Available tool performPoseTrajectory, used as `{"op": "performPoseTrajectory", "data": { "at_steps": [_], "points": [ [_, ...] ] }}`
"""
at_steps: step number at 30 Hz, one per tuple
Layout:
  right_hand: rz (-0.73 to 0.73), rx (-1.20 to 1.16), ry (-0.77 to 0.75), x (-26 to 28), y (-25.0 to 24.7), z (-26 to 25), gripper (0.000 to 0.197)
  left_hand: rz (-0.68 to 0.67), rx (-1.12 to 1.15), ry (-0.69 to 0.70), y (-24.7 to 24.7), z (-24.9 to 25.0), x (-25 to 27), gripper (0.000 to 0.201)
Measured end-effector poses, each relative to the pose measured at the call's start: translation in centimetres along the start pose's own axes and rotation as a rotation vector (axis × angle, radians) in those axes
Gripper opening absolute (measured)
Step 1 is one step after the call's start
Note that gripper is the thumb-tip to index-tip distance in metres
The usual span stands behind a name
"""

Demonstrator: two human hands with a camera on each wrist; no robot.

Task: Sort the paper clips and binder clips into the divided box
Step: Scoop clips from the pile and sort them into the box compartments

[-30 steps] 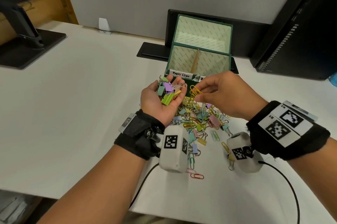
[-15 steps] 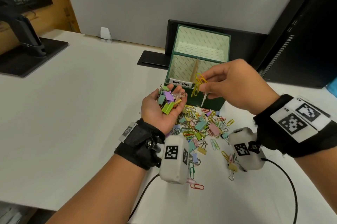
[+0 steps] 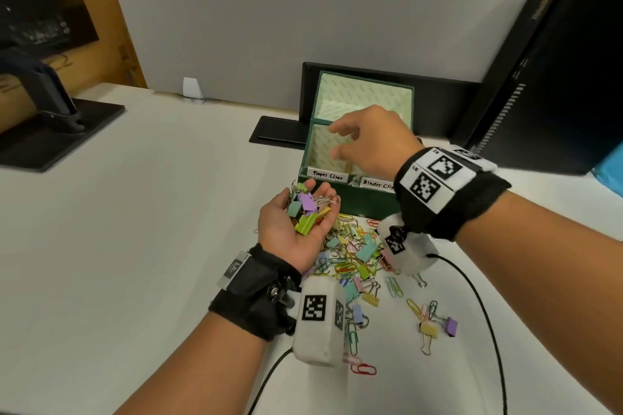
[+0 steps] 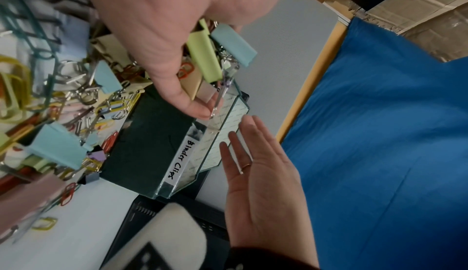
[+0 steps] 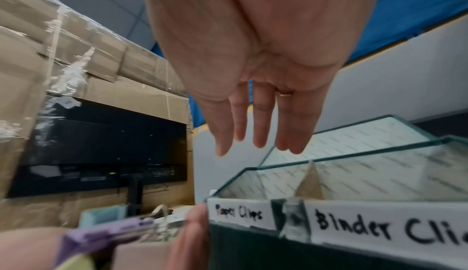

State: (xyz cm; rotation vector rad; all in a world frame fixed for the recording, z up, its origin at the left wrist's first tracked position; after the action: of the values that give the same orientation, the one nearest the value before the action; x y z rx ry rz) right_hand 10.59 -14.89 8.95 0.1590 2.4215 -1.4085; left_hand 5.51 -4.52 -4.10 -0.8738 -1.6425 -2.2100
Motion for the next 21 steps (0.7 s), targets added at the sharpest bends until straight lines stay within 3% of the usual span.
{"op": "performPoseTrajectory", "data": {
  "at_steps": [3,5,8,10,14,21],
  "points": [
    [-0.011,-0.018,-0.137,1.7,-0.3,-1.6,0.029,-0.014,0.013,-0.005,0.1,0.0,-0.1,0.037],
    [-0.157,0.019,-0.241,3.3,0.0,-2.6,0.027,-0.027,0.011,-0.011,0.1,-0.1,-0.1,0.036],
    [-0.327,0.278,-0.389,5.2,1.1,-2.4,0.038,-0.026,-0.02,-0.023,0.1,-0.3,0.1,0.037],
    [-0.269,0.345,-0.438,5.5,1.3,-1.9,0.036,-0.018,-0.026,-0.017,0.1,-0.3,0.3,0.037],
    [-0.172,0.209,-0.439,5.5,1.0,-1.0,0.022,-0.044,-0.024,-0.02,0.1,-0.4,0.2,0.036],
    [0.053,-0.113,-0.22,4.8,-2.0,0.5,0.01,-0.046,0.0,-0.035,0.1,-0.4,0.1,0.039]
  ]
}}
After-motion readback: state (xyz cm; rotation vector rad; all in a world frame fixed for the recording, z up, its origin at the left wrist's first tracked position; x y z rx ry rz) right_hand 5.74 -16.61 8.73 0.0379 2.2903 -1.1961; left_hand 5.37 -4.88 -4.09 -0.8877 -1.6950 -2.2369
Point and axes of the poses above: each hand's wrist, its own x-axis away from the middle knuckle, its own y-axis out of the palm, z = x × y, the point moved 5 cm from there along -x, towards the middle knuckle, and after that the axes turned 12 degrees about z, right-handed, at the moved point
